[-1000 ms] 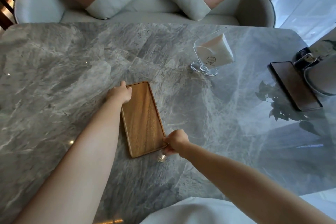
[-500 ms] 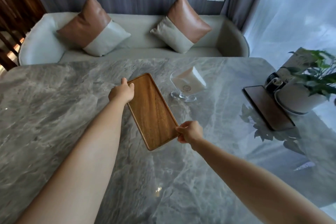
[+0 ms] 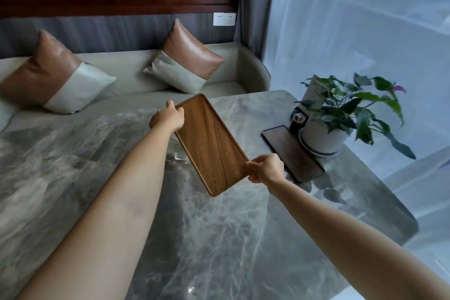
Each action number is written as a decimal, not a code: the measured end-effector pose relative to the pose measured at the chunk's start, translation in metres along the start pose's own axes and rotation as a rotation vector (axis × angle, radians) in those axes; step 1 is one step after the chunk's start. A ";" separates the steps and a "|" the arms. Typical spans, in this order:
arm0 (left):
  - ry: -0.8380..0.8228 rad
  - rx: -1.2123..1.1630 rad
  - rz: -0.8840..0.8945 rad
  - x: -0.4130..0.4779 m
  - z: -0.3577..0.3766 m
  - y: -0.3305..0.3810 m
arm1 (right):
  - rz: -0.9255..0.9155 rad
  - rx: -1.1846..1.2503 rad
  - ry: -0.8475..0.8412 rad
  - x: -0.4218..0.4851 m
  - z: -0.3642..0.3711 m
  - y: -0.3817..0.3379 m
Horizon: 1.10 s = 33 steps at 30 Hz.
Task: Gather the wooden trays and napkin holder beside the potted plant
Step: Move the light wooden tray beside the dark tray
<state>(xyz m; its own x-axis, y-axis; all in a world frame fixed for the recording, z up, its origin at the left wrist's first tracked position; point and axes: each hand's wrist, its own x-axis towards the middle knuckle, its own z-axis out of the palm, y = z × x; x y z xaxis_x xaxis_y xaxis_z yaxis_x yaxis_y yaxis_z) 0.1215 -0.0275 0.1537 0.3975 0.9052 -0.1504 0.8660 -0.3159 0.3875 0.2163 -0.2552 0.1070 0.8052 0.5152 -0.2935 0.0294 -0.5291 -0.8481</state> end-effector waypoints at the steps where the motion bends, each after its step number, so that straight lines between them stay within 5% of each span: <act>1: -0.017 0.006 0.012 0.001 0.008 0.013 | 0.006 -0.001 0.012 0.005 -0.012 0.005; 15: -0.187 0.085 0.044 0.015 0.136 0.124 | 0.213 0.001 0.041 0.090 -0.099 0.100; 33: -0.329 0.209 -0.002 0.061 0.227 0.146 | 0.421 -0.025 -0.020 0.144 -0.093 0.152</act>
<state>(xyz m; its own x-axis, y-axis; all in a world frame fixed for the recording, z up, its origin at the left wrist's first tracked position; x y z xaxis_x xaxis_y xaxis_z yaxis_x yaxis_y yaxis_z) 0.3408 -0.0829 -0.0059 0.4423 0.7771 -0.4478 0.8966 -0.3960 0.1984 0.3914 -0.3239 -0.0231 0.7387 0.2635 -0.6203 -0.2847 -0.7123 -0.6416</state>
